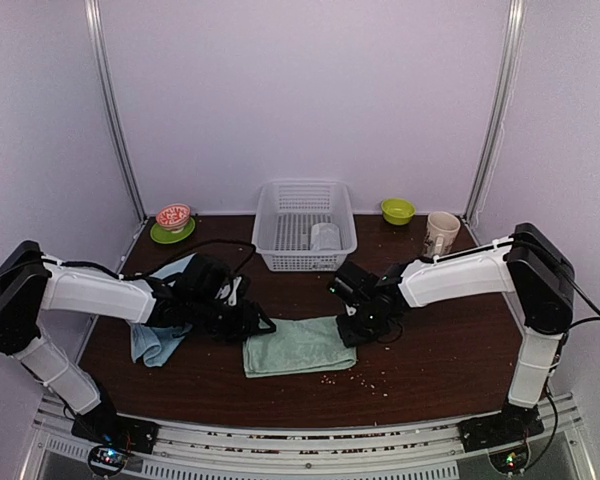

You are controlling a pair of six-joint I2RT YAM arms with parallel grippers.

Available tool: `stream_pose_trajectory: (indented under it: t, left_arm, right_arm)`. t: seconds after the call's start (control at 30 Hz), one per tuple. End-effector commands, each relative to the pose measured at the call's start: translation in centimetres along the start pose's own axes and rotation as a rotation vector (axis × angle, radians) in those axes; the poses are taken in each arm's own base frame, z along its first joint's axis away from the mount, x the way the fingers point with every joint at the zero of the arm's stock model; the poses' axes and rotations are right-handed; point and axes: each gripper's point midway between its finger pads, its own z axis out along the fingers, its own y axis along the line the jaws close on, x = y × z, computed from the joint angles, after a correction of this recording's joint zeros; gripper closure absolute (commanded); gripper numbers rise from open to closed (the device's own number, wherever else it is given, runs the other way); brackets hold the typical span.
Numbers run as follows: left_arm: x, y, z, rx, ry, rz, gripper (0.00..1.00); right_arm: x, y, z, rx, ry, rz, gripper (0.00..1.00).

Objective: Roll the towels
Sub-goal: Fold the towel at the center of the board.

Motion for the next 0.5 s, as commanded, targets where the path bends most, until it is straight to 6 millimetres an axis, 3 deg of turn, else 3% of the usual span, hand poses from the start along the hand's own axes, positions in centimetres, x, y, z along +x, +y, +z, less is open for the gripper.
stream_pose_trajectory:
  t: [0.0, 0.1, 0.2, 0.33, 0.47]
  left_arm:
    - [-0.8, -0.7, 0.3, 0.023, -0.008, 0.025, 0.47]
    - [-0.6, -0.5, 0.7, 0.02, 0.003, 0.022, 0.47]
    - [-0.7, -0.7, 0.8, 0.027, 0.005, 0.024, 0.48]
    - [-0.8, -0.8, 0.9, 0.027, 0.005, 0.025, 0.48]
    - [-0.8, -0.7, 1.0, 0.025, 0.008, 0.023, 0.48]
  right_arm:
    - [0.3, -1.4, -0.3, 0.009, -0.009, 0.011, 0.89]
    - [-0.5, -1.1, -1.8, -0.03, -0.054, 0.022, 0.76]
    - [-1.4, -0.4, -4.0, -0.068, -0.095, 0.026, 0.71]
    - [-2.0, 1.3, -6.5, -0.113, -0.122, -0.009, 0.69]
    - [-1.1, 3.8, -7.0, -0.16, -0.092, -0.063, 0.73]
